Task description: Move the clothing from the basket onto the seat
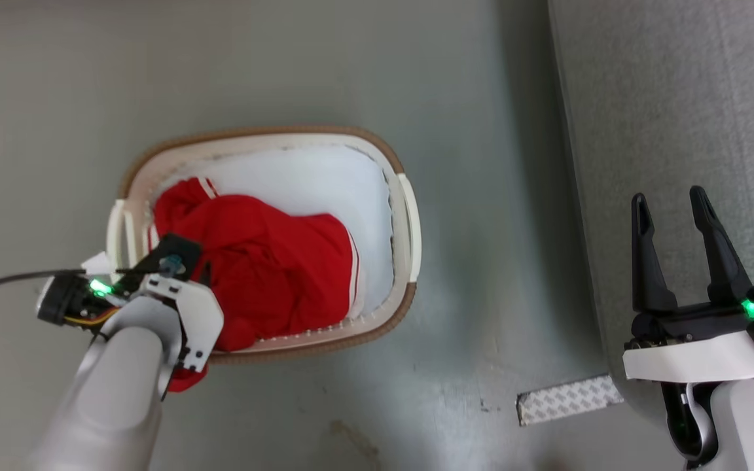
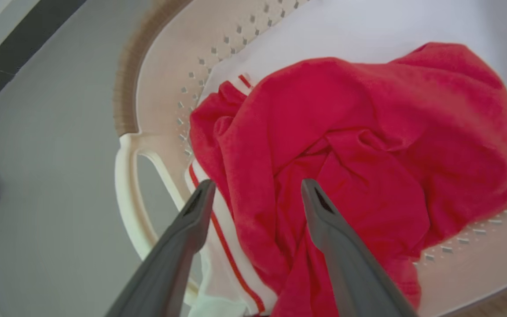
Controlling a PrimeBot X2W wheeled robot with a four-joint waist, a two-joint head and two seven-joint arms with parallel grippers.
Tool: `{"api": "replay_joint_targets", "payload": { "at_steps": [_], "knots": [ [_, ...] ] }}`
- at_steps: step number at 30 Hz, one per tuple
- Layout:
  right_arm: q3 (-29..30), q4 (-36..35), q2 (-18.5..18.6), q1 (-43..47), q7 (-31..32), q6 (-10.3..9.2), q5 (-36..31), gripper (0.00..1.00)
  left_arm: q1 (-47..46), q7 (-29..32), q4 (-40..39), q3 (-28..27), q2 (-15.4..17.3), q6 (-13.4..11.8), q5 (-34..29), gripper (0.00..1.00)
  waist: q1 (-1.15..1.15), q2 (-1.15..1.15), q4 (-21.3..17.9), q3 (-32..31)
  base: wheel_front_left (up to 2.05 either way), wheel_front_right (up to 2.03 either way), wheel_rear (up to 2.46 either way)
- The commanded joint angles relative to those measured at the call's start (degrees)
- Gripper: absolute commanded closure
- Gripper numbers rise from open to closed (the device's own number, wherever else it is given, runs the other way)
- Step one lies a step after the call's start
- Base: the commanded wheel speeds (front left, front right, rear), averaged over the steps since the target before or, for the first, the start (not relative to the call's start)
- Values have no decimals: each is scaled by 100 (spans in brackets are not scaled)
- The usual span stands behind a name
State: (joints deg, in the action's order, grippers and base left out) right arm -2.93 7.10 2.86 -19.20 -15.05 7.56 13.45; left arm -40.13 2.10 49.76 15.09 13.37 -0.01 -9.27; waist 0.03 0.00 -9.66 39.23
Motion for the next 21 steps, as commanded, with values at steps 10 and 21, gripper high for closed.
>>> {"api": "replay_joint_targets", "payload": {
  "at_steps": [10, 21],
  "knots": [
    [-181, -124, 8, -315, -19, -14, 304, 0, -721, 93, 701, 153, 274, -443, -305, 0, -3, 0, -253, 761, 0, 0, 0],
    [-311, -115, 7, -388, -19, -14, 585, 0, -960, -34, 1153, 220, 534, -587, -254, 41, -3, 0, -452, 956, 0, 0, 0]
  ]
}}
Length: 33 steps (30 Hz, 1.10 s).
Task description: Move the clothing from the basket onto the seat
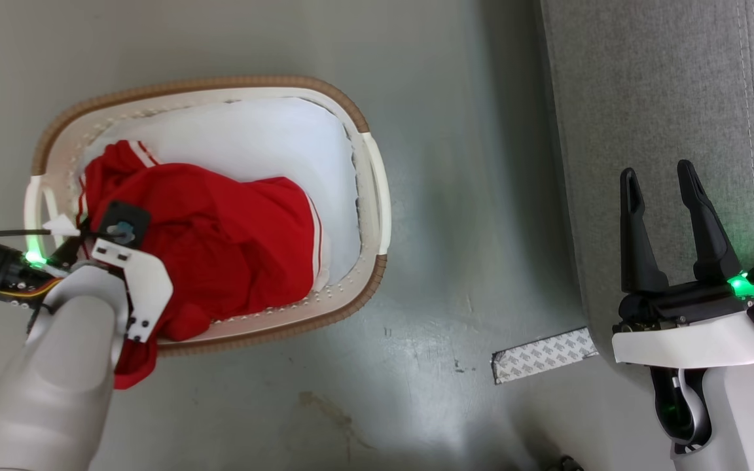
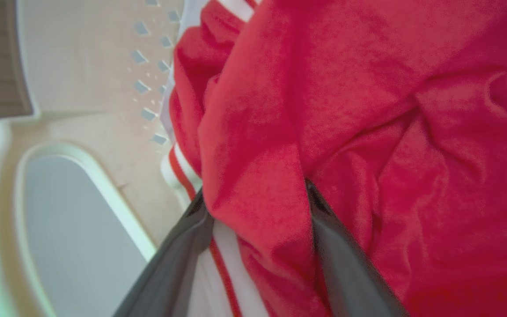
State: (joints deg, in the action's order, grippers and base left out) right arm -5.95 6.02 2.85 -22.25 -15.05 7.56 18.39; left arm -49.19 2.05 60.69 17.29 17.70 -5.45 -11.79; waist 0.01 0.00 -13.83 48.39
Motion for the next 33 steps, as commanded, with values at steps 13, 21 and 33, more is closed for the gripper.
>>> {"api": "replay_joint_targets", "payload": {
  "at_steps": [13, 21, 33],
  "knots": [
    [49, 153, 15, -64, -10, -14, 46, 0, -241, -965, 474, -62, -162, 175, 439, 100, -1, 0, 53, -302, 0, 0, 0],
    [182, 442, 14, 268, -10, -14, -251, 0, 188, -1615, 405, -322, -728, 322, 1009, 100, -1, 0, 387, -1628, 0, 0, 0],
    [-227, 735, 12, 1102, -10, -14, -704, 0, 1835, -1720, -1386, -515, -1204, 346, 1610, 100, -1, 0, 692, -3864, 0, 0, 0]
  ]
}}
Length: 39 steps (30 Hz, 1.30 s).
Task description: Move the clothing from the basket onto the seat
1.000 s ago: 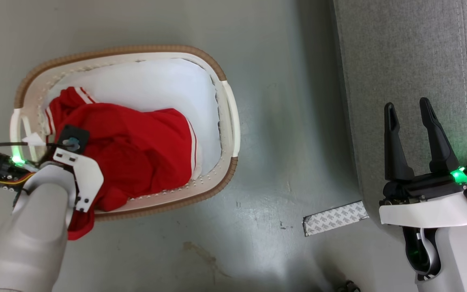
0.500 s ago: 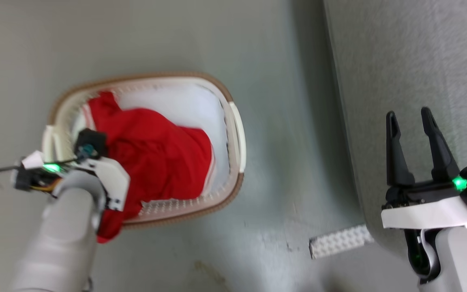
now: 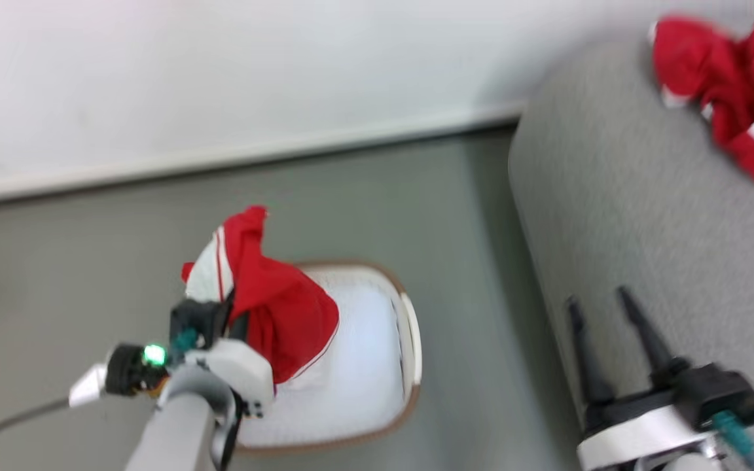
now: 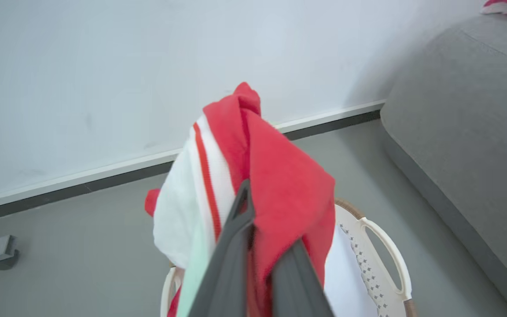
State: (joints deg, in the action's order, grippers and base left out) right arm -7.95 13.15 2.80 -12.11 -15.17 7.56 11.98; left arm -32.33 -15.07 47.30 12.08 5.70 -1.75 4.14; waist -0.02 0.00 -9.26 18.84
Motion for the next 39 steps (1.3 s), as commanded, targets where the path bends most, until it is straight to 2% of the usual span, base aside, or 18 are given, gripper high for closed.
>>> {"api": "replay_joint_targets", "payload": {
  "at_steps": [1, 4, 8, 15, 20, 28, 29, 30, 34, 35, 38, 39],
  "knots": [
    [-142, 41, 17, 143, 2, -14, -119, 0, 337, -9, -325, 20, -13, -37, 45, 100, 2, 0, 255, -1064, 0, 0, 0],
    [-631, 98, 17, 217, 2, -14, -306, 0, 830, 132, -1182, 85, -45, -60, 82, 100, 2, 0, 321, -1435, 0, 0, 0],
    [-1358, 181, 53, 13, 2, -14, -565, 0, 1420, 626, -2473, 186, -34, -92, 150, 100, 2, 0, 370, -1761, 0, 0, 0],
    [-2603, 352, 374, -677, 3, -15, -404, 0, 2032, 1540, -4406, 471, 59, -52, 88, 100, 2, 0, 389, -1885, 0, 0, 0],
    [-3245, 521, 441, -1139, 3, -15, -187, 0, 2220, 1908, -5088, 713, 98, 74, 98, 100, 2, 0, 387, -1919, 0, 0, 0],
    [-3813, 939, 358, -1473, 3, -15, 227, 0, 2452, 2118, -5432, 1261, 43, 363, 201, 100, 2, 0, 408, -1946, 0, 0, 0],
    [-3887, 1073, 356, -1468, 3, -15, 339, 55, 2462, 2117, -5450, 1319, 24, 381, 223, 100, 2, 0, 420, -1949, 0, 0, 0],
    [-3926, 1190, 352, -1473, 3, -15, 445, 100, 2480, 2114, -5470, 1363, 3, 402, 247, 100, 2, 0, 432, -1952, 0, 0, 0],
    [-3580, 1482, 253, -1447, 3, -15, 720, 100, 2518, 2078, -5486, 1463, -22, 380, 235, 100, 2, 0, 438, -1938, 0, 0, 0],
    [-3459, 1495, 218, -1425, 3, -15, 742, 100, 2523, 2055, -5480, 1469, -22, 370, 232, 94, 2, 0, 428, -1929, 0, 0, 0],
    [-3180, 1415, 182, -1343, 3, -15, 854, 100, 2548, 1994, -5423, 1477, 2, 362, 260, 50, 2, 0, 353, -1894, 0, 0, 0],
    [-3087, 1389, 180, -1325, 3, -15, 899, 100, 2554, 1982, -5404, 1476, 11, 357, 253, 0, 2, 0, 316, -1884, 0, 0, 0]
  ]
}}
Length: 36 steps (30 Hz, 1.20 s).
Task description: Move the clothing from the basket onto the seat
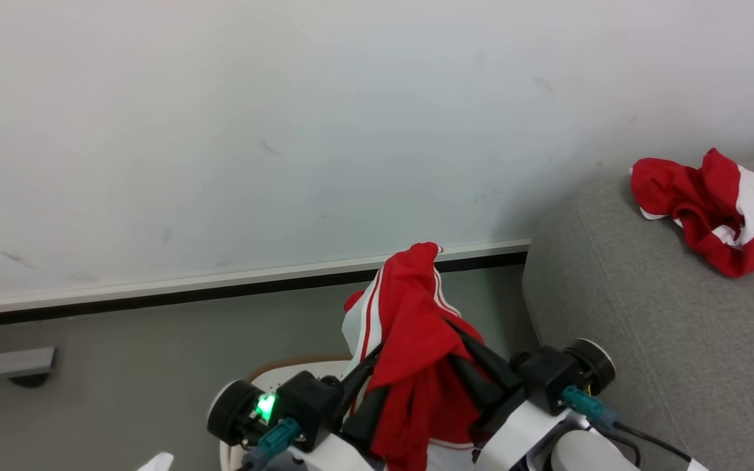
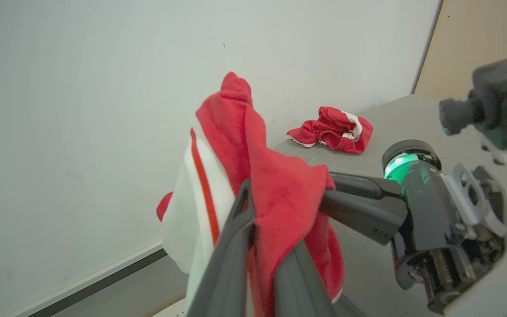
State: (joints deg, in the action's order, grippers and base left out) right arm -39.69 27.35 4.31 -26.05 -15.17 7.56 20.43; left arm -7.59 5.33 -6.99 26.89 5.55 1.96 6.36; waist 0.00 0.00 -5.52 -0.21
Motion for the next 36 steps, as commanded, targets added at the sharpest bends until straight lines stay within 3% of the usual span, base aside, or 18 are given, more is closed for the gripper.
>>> {"api": "replay_joint_targets", "payload": {
  "at_steps": [1, 15, 23, 29, 36],
  "knots": [
    [194, -68, 31, 82, 3, -15, 99, 100, 85, -74, 42, -5, 29, -26, 28, 0, 0, 0, -102, 32, 0, 0, 0],
    [1964, -724, 318, 404, 0, -15, -303, 100, 34, -526, 365, 208, 8, -17, -13, 0, 0, 0, -1154, 253, 0, 0, 0],
    [2457, -1047, 339, 618, 0, -15, -466, 100, -66, -593, 456, 298, 7, -4, -20, 0, 0, 0, -1677, 392, 0, 0, 0],
    [2668, -1120, 347, 543, 0, -15, -554, 100, -155, -586, 402, 346, 26, -7, -59, 0, 0, 0, -1771, 587, 0, 0, 0],
    [3436, -1096, 274, -358, 0, -15, -786, 100, -558, -493, 162, 376, 179, 131, -140, 0, 0, 0, -1511, 1506, 0, 0, 0]
  ]
}}
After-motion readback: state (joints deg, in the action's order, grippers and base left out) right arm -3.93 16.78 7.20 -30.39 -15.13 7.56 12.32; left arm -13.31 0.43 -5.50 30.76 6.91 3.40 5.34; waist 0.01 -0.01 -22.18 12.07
